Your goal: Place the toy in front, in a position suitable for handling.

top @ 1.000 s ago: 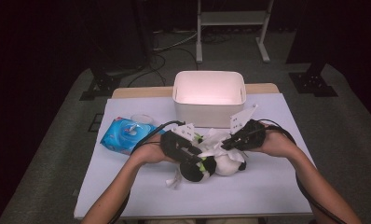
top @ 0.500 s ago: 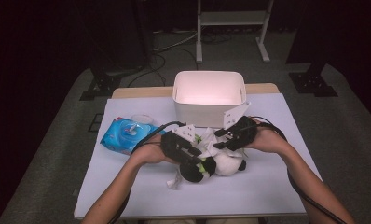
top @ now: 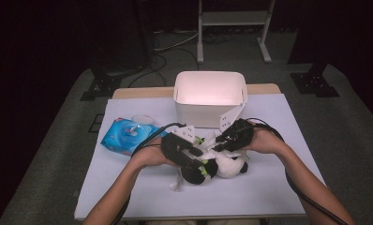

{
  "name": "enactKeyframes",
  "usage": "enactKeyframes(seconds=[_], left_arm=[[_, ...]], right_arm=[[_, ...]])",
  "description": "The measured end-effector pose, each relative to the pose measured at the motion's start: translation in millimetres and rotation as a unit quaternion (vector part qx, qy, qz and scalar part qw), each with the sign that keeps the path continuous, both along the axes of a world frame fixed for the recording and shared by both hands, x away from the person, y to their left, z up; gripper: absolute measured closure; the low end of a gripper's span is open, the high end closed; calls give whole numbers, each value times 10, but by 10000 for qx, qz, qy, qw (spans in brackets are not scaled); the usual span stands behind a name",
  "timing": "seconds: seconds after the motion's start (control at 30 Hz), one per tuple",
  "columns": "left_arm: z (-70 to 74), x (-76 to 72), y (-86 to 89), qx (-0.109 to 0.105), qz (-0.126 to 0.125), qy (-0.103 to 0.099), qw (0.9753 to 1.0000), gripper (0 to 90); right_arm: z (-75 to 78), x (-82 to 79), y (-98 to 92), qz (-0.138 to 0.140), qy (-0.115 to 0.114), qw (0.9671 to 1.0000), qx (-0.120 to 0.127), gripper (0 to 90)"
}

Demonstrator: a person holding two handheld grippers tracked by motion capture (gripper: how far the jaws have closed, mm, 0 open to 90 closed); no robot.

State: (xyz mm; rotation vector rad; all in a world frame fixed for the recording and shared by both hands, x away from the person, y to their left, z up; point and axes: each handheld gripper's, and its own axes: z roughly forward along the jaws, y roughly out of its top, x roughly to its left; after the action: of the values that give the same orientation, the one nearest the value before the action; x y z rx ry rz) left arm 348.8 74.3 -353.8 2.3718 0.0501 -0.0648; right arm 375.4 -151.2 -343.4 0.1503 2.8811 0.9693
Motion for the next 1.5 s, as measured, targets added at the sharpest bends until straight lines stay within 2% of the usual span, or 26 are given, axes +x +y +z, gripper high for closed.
enactKeyframes(seconds=[0.1,0.17,0.27,0.57,0.67,0.83,1.0,1.13,1.3,1.4,1.5], left_arm=[[17,-40,0,-51,-59,-34,10000,521],[39,-57,13,-95,-18,-136,9999,470],[59,-54,37,-130,81,-136,9998,415],[71,-41,41,-99,236,-147,9996,342],[59,-26,38,-63,287,-120,9995,343],[42,-3,33,-20,375,-98,9992,369],[26,-7,11,51,342,-116,9993,378],[7,-6,-4,154,326,-145,9992,378],[-9,-8,19,117,362,-132,9992,377],[-19,-12,17,88,327,-120,9994,376],[-19,-19,13,87,321,-146,9993,375]], right_arm=[[39,-34,-30,46,52,10000,-27,741],[54,-47,-66,51,3,10000,11,743],[73,-55,-136,1,27,9999,108,744],[112,-137,-367,-70,47,9998,159,785],[97,-150,-468,-128,108,9998,52,787],[60,-157,-683,-386,137,9991,-71,786],[-22,-102,-856,-648,216,9975,-175,785],[-28,-71,-806,-605,212,9979,-129,784],[28,-43,-581,-398,74,9990,-193,771],[92,-50,-451,-240,59,9996,-96,752],[121,-69,-298,-77,-37,9999,-130,730]])
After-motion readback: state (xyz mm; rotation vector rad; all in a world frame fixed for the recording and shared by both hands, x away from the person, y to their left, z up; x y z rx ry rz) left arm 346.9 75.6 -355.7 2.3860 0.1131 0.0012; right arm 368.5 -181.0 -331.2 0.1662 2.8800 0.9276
